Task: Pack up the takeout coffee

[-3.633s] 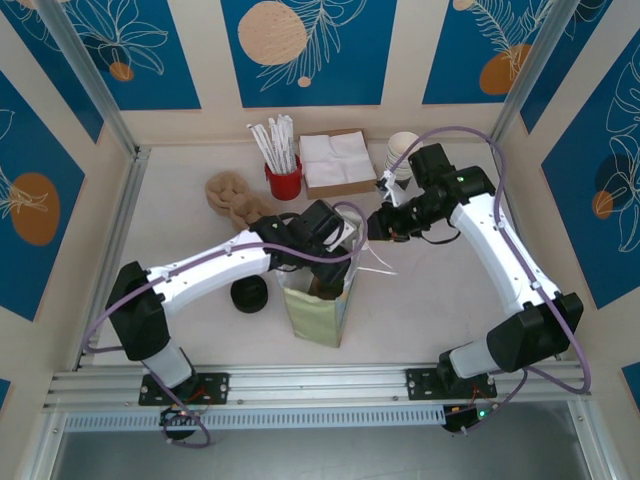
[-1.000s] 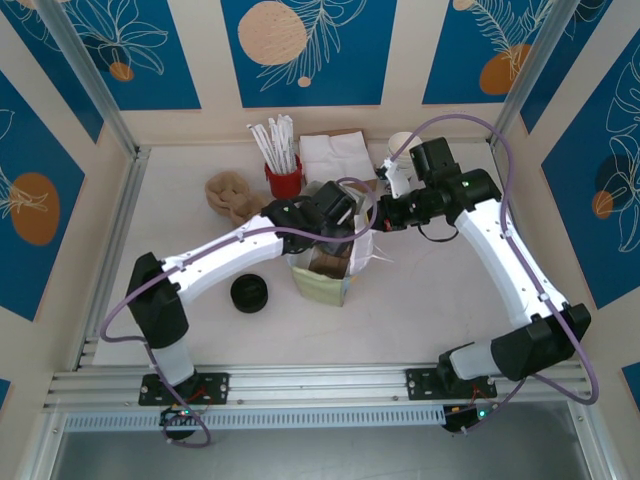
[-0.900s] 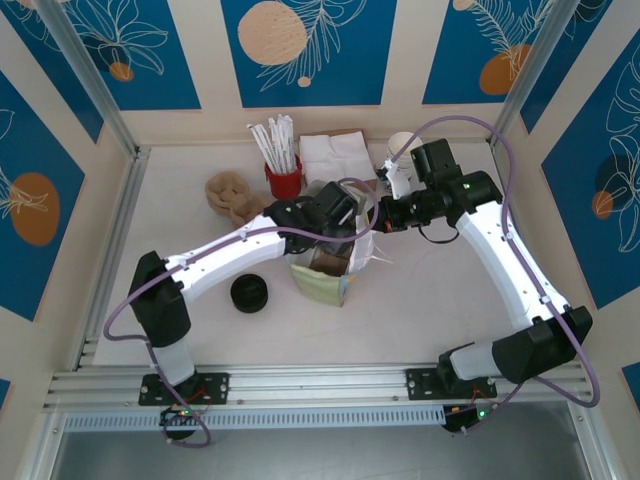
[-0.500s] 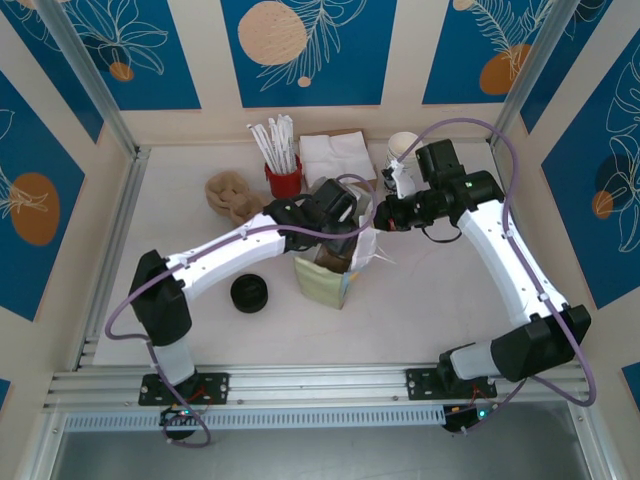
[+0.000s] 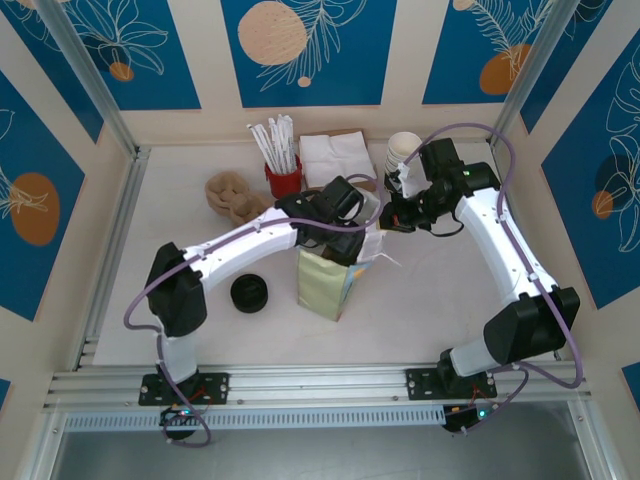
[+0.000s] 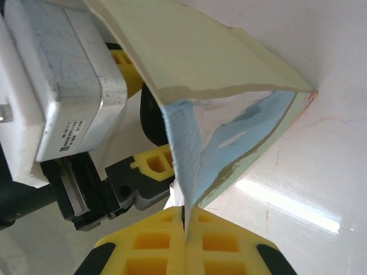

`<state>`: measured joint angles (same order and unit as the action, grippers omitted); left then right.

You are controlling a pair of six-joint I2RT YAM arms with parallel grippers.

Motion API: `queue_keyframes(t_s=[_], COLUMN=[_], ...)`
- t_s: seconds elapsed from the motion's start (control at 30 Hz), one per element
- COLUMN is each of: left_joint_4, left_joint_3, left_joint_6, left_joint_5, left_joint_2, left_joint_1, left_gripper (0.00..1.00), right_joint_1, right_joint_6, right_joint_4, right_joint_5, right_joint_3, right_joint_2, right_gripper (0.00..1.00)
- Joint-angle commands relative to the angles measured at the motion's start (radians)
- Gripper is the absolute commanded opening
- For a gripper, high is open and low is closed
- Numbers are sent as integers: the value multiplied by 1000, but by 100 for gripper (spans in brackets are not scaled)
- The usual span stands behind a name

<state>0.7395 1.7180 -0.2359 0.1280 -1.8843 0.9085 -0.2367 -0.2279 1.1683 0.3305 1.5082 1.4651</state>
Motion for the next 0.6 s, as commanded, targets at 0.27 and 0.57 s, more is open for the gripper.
queue_keyframes(t_s=[0.27,0.57], left_joint_4=[108,137], left_joint_3=[121,165], left_joint_6=[4,-11], left_joint_5=[-88,-64], left_joint_2=[-77,-140], left_joint_1=[-5,1], left_gripper=[64,62], right_joint_1=[-7,-9], right_joint_6=[31,42], right_joint_4=[120,175], right_joint_5=[-38,-66], right_joint_3=[42,56], right_joint_2=[20,18], right_gripper=[0,0])
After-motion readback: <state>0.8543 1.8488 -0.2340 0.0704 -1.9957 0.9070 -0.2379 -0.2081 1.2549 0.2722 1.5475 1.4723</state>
